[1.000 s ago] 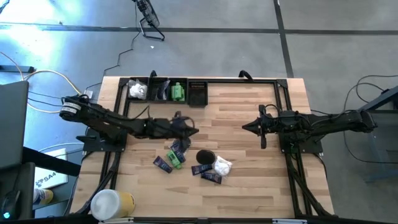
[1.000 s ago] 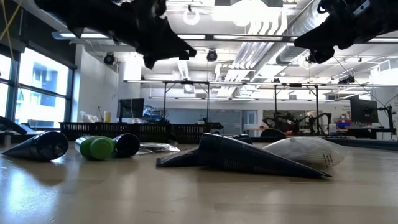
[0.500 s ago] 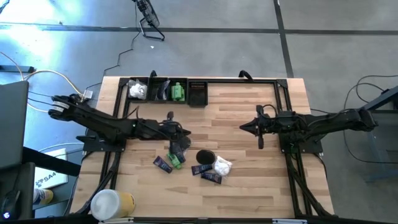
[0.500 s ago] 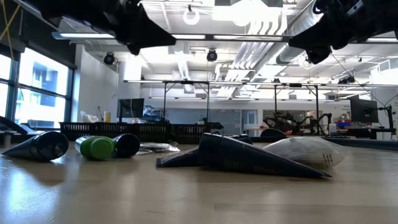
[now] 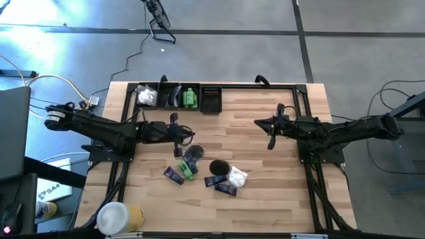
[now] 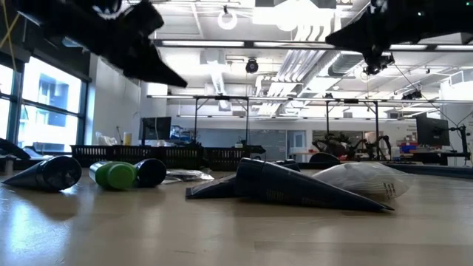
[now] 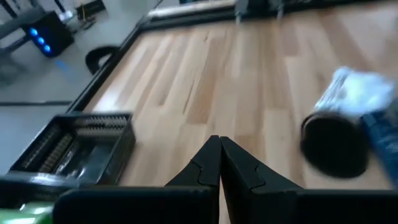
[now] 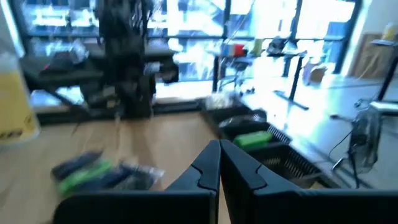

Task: Pick & Place Travel size toiletries
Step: Put the hairbrush into the middle left black bin

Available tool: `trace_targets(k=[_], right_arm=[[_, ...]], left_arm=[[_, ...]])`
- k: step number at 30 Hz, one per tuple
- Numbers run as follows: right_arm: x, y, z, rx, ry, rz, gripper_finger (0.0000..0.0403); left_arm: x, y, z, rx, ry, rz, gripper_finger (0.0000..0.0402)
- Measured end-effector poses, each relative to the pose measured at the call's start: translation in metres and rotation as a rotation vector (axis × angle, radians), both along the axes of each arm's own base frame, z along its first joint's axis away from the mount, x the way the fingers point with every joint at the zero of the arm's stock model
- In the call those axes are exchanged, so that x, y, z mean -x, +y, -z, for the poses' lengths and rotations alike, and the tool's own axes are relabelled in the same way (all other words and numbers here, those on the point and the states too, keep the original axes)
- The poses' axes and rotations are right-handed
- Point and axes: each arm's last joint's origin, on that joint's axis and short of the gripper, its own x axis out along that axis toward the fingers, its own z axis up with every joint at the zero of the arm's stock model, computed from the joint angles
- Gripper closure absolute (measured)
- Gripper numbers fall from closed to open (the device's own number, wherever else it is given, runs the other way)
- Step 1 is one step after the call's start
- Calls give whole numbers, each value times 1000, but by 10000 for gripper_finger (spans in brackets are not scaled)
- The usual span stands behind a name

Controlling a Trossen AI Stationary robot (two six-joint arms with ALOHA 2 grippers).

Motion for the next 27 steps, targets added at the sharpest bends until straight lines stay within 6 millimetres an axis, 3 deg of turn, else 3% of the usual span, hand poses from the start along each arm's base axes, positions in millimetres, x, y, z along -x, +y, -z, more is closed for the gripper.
trace_targets(k=[11, 27], right_arm=[[-17, -9, 4, -128, -71, 14, 400], [-57, -9, 18, -281, -170, -1, 400]], left_arm=[[10, 44, -2, 75, -28, 123, 401], [48, 36, -28, 88, -71, 181, 401]])
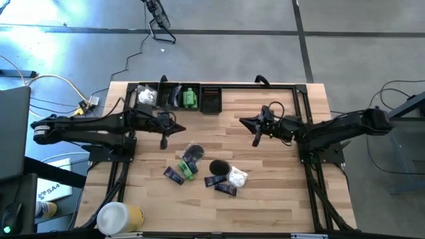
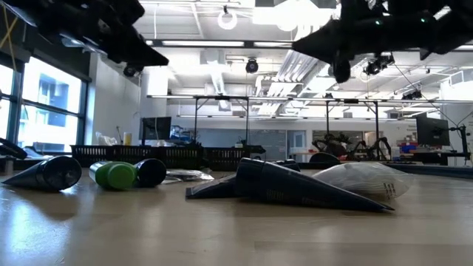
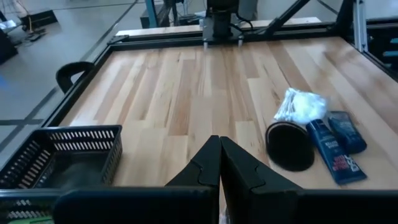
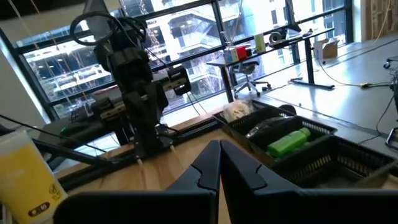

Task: Pick & Place Travel size toiletries
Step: Put the hairbrush into the middle left black bin

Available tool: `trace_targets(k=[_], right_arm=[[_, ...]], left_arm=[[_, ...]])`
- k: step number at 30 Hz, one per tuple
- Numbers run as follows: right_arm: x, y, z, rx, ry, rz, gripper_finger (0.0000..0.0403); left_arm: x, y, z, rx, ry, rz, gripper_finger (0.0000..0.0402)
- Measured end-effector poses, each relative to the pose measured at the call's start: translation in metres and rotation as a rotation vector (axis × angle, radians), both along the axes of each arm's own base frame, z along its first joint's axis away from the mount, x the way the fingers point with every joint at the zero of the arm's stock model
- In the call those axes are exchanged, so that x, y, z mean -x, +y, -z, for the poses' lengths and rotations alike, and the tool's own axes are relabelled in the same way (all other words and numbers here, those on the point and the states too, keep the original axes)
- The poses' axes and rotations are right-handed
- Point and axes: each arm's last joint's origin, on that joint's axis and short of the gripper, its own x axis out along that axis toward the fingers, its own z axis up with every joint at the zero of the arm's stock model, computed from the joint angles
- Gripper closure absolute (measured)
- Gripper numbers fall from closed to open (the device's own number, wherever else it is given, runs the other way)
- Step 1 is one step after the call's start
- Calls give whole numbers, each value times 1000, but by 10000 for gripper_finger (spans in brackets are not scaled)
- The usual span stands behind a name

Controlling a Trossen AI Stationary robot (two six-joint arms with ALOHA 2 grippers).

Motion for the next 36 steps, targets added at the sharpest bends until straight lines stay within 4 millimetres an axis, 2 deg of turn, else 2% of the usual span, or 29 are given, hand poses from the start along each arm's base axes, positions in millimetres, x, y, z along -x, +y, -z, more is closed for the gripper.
trace_targets(k=[7, 15, 20, 26, 36], right_arm=[[-35, 6, -18, 86, 16, -22, 400], [-66, 6, -20, 90, 111, -28, 400], [-76, 5, -27, 45, 85, -20, 400], [-83, 5, -45, 39, 23, -13, 400], [-84, 4, -44, 55, 34, -11, 400]], left_arm=[[19, -4, -2, -11, -1, 3, 401], [37, -8, 24, 19, -61, -9, 401], [45, -9, 23, 16, -107, -19, 401], [50, -10, 18, -107, -144, 3, 401], [52, -11, 16, -171, -154, 13, 401]])
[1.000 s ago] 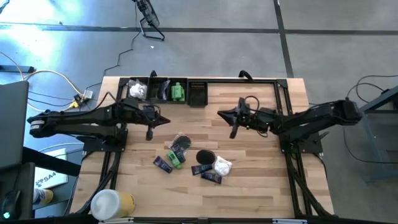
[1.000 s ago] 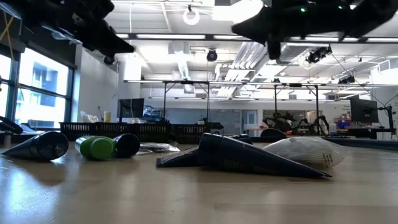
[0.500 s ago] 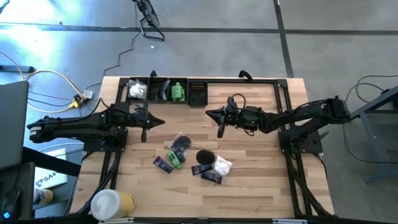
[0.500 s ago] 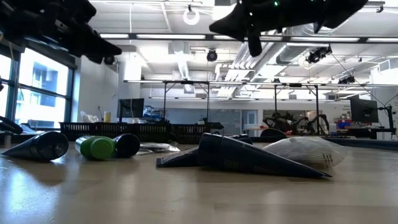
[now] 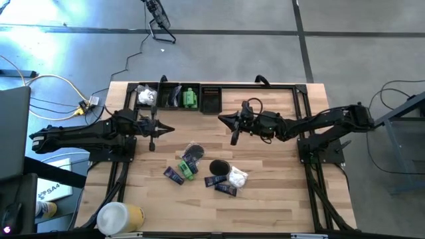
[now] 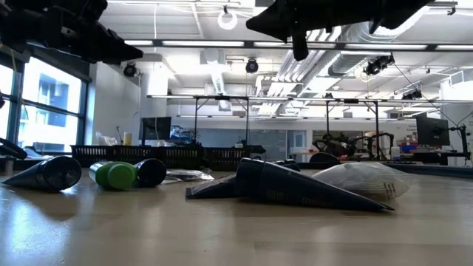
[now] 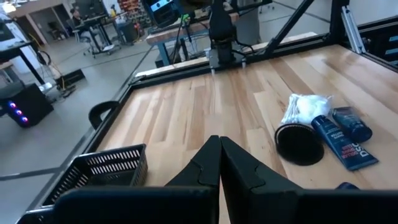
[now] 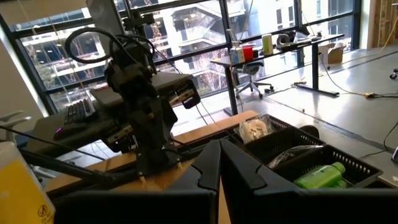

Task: Pick & Place Travel size toiletries
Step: Put the hairbrush into the middle left black bin

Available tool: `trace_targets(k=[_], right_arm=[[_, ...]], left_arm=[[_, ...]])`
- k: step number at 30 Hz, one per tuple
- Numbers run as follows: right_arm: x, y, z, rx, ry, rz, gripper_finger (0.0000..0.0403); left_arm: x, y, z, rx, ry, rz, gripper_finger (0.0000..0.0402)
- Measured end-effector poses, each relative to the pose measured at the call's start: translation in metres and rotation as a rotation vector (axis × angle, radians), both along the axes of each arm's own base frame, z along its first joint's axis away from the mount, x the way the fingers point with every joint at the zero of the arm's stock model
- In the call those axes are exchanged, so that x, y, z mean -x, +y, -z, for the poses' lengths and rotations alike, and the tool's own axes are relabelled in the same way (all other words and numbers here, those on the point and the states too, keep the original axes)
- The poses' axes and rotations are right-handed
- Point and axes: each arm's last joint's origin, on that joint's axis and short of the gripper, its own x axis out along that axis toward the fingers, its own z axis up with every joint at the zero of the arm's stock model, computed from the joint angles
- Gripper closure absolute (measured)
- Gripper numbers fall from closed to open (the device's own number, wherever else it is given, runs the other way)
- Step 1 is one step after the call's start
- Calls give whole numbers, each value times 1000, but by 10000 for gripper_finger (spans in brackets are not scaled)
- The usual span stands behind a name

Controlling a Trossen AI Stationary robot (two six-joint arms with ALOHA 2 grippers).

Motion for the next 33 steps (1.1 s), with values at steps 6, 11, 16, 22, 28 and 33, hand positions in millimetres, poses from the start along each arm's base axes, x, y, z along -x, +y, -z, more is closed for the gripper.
trace_targets(k=[6, 11, 16, 22, 28, 33], right_arm=[[0, 0, 3, 1, 36, 0, 400], [0, 0, 9, -3, 95, 0, 400], [0, 0, 13, 1, 139, 0, 400], [1, 0, 15, 95, 190, -3, 400], [1, 0, 16, 85, 195, -3, 400], [4, -1, 32, -66, 317, 8, 400]], left_arm=[[0, 0, 0, 23, 2, -3, 401], [0, 0, 0, 31, 1, -4, 401], [0, 0, 0, 28, 2, -3, 401], [-1, 0, 0, 26, -6, -2, 401], [-1, 0, 0, 27, -6, -2, 401], [-1, 0, 0, 27, -6, -1, 401]])
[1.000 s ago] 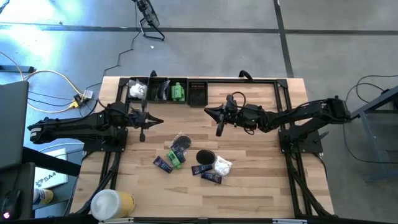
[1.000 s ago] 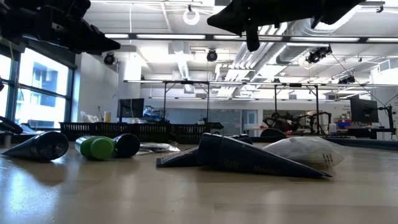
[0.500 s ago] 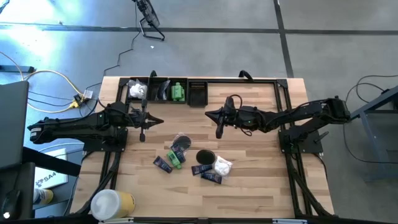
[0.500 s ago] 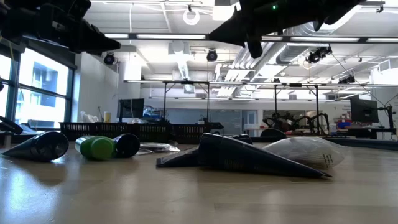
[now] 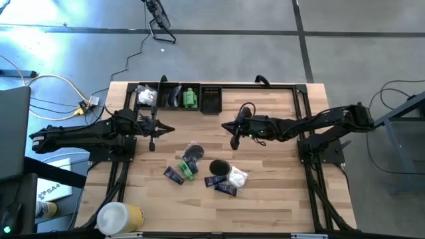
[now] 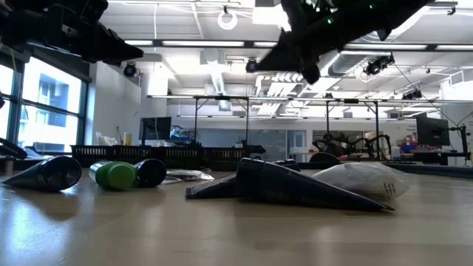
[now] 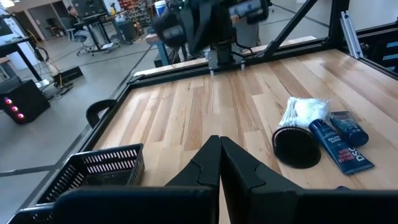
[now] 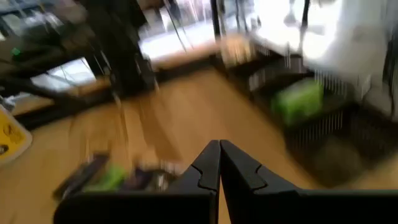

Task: Pick & Place Travel size toiletries
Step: Put the hairbrush into the middle left black bin

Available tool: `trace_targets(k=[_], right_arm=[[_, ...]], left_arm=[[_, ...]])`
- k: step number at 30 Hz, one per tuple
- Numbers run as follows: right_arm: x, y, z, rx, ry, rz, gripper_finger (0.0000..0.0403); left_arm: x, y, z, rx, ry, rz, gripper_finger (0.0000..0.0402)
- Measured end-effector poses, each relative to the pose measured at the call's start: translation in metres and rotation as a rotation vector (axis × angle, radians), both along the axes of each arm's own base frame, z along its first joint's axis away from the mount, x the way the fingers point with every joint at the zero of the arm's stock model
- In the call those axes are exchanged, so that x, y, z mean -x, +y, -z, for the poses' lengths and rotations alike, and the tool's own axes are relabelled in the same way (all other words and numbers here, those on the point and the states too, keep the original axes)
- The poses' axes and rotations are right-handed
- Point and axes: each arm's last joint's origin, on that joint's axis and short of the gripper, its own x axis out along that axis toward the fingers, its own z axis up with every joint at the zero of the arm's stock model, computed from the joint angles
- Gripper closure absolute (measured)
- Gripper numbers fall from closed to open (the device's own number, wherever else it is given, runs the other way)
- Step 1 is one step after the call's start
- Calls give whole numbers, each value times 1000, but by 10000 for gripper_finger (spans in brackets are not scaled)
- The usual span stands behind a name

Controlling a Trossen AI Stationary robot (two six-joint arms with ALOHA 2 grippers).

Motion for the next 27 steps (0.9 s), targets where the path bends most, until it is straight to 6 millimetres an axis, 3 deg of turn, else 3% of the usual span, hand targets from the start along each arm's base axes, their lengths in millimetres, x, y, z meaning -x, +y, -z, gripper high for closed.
trace_targets(k=[7, 17, 21, 27], right_arm=[[10, 4, 23, -344, 193, 3, 400], [18, 4, 34, -484, 295, 81, 395], [19, 9, 36, -564, 321, 71, 354], [21, 17, 38, -548, 344, 80, 237]], left_arm=[[0, 0, 0, 0, 0, 0, 401], [0, 0, 0, 0, 0, -1, 401], [0, 0, 0, 0, 0, -3, 401], [0, 0, 0, 0, 0, -3, 401]])
